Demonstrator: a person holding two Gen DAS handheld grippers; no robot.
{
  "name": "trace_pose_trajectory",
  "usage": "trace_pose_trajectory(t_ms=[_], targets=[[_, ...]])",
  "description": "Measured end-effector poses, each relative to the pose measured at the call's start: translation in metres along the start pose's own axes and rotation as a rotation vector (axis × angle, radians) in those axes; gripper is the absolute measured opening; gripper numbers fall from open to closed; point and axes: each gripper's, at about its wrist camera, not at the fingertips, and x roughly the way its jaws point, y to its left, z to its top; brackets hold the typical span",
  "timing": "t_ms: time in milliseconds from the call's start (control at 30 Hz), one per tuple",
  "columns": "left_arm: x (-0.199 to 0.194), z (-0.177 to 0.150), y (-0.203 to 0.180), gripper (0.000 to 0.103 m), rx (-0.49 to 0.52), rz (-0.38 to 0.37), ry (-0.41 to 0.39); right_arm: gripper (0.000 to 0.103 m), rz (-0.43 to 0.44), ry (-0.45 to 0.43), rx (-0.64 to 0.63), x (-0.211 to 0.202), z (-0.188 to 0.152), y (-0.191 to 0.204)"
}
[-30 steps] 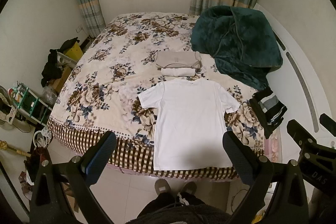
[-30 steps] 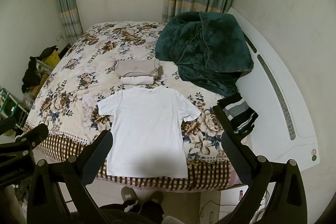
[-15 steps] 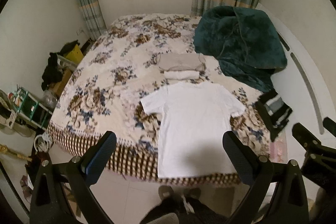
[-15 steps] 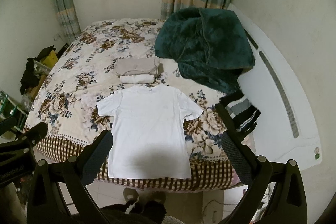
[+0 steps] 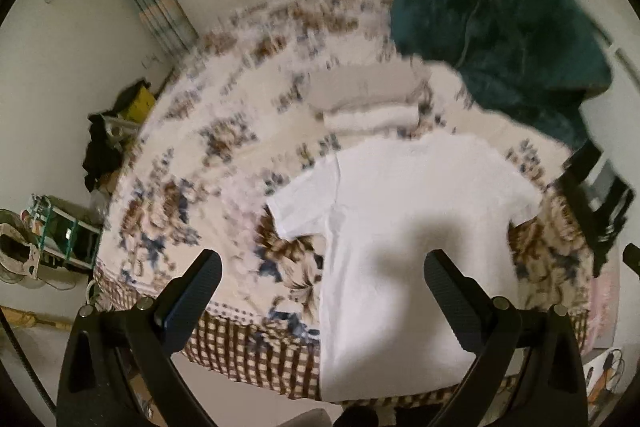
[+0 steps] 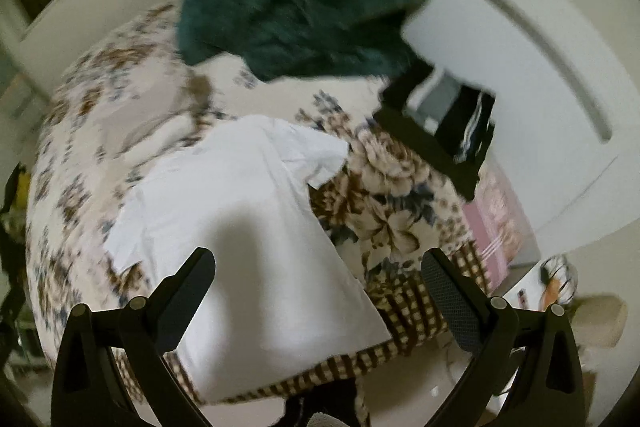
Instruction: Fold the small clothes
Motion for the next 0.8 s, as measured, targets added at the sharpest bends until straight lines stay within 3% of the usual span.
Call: trace_pose_trajectory(t_ms=[100, 200, 300, 467, 667, 800], targets=[[0.063, 0.009, -0.024, 0.103, 0.005, 0.041, 0.088, 0.103, 0.013, 0.088, 0.102, 0.091, 0.02, -0.024], [0.122, 0.012, -0.047, 0.103, 0.001, 0.086, 0.183, 0.103, 0.083, 0.185, 0.246, 0.184, 0.034, -0.052], [0.176, 0.01, -0.065, 0.103, -0.028, 0.09, 0.264, 0.098, 0.188, 0.274, 0.421, 0.274, 0.041, -0.084], [0.259, -0.005, -0.095, 0.103, -0.046, 0.077, 0.376, 0.095, 0.317, 0.339, 0.623, 0.395, 0.041, -0.115], [0.335, -0.02, -0.115, 0.103, -0.094, 0.057, 0.469, 0.095, 0.521, 0.445, 0.857, 0.485, 0.023, -0.108], [0.362, -0.024, -0.113, 0.103, -0.168, 0.012, 0.509, 0.095, 0.625, 0.436, 1.014, 0.511, 0.011, -0.088]])
